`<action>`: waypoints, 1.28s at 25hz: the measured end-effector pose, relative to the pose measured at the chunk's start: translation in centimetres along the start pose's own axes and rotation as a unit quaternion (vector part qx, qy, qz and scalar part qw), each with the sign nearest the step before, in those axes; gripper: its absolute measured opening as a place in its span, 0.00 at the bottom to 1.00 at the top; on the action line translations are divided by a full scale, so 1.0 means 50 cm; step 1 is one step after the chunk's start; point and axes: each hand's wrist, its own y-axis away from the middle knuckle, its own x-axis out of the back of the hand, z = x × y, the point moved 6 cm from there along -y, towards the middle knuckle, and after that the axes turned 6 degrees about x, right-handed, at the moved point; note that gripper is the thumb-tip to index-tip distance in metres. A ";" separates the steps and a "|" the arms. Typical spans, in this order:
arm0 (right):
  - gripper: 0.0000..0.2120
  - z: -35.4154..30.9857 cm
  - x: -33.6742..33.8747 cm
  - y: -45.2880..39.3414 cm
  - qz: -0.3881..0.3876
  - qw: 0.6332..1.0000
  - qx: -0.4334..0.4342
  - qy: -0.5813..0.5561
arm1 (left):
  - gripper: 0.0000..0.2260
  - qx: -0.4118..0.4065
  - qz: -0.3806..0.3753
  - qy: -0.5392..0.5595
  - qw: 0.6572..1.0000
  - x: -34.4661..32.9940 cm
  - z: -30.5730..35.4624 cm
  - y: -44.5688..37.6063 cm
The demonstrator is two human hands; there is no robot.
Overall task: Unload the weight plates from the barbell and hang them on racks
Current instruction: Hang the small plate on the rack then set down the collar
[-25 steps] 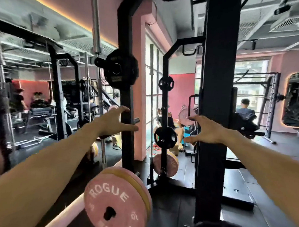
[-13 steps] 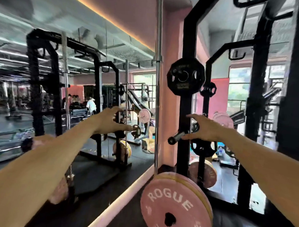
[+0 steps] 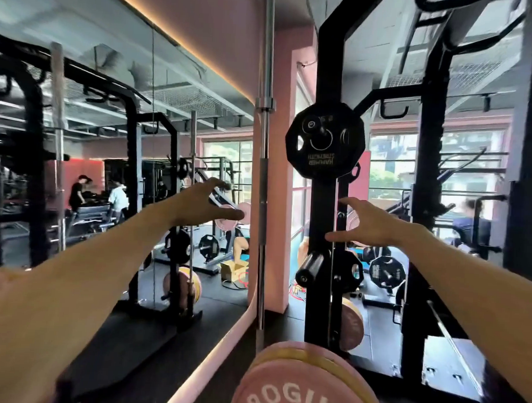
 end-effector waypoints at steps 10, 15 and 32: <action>0.45 0.117 0.125 -0.146 0.074 0.995 -0.053 0.044 | 0.41 -0.095 0.018 0.061 0.993 -0.053 0.102 -0.321; 0.34 0.109 0.217 -0.262 0.153 0.986 -0.058 0.044 | 0.33 -0.109 0.083 0.082 0.987 -0.007 0.132 -0.469; 0.25 0.167 0.246 -0.525 0.289 0.933 -0.103 0.190 | 0.21 -0.172 0.150 0.115 0.967 -0.122 0.244 -0.769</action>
